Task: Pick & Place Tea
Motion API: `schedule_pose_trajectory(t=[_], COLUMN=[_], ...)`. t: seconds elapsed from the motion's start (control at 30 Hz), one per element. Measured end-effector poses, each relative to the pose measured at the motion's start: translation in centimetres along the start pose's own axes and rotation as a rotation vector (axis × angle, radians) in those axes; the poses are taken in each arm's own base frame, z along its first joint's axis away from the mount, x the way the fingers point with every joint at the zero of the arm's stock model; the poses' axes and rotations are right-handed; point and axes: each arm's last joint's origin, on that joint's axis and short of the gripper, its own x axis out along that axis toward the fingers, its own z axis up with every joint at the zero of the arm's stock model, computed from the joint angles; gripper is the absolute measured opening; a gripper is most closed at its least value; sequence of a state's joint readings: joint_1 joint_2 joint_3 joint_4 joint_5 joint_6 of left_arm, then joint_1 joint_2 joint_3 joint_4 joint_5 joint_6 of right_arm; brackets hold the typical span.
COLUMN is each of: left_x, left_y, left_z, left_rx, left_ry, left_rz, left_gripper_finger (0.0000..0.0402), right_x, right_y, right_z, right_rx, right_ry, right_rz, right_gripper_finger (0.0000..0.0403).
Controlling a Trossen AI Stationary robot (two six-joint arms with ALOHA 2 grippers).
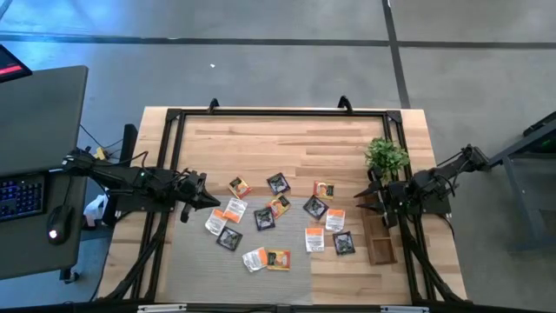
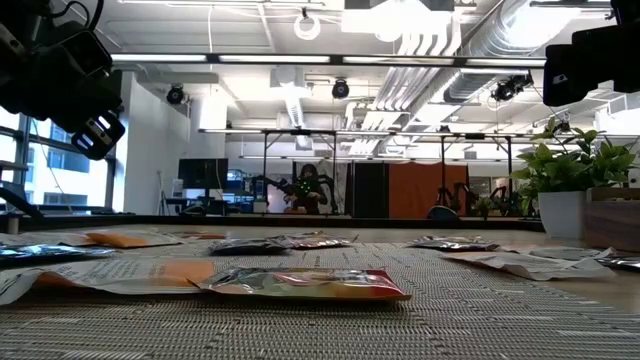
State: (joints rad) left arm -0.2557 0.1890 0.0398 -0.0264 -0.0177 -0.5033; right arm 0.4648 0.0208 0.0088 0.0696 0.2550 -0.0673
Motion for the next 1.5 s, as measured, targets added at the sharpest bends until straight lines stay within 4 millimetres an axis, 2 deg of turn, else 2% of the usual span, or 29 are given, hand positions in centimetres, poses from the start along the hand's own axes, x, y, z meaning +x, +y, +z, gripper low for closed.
schedule_pose_trajectory(t=[1.27,1.4,1.5], left_x=[0.00,-0.01,-0.13], left_y=[0.00,0.17,0.57], left_z=[0.06,0.29,0.83], left_rx=[0.001,0.002,0.014], left_ry=[-0.011,-0.065,-0.190], left_rz=[0.006,0.078,0.255], left_gripper_finger=[0.0003,0.0003,0.0003], right_x=[0.00,0.00,0.00], right_y=[0.00,0.00,0.00], right_z=[0.00,-0.01,-0.01], right_rx=[0.000,0.000,0.000], right_ry=[0.000,0.000,0.000], right_rz=[0.000,0.000,0.000], right_gripper_finger=[0.0123,0.0123,0.0123])
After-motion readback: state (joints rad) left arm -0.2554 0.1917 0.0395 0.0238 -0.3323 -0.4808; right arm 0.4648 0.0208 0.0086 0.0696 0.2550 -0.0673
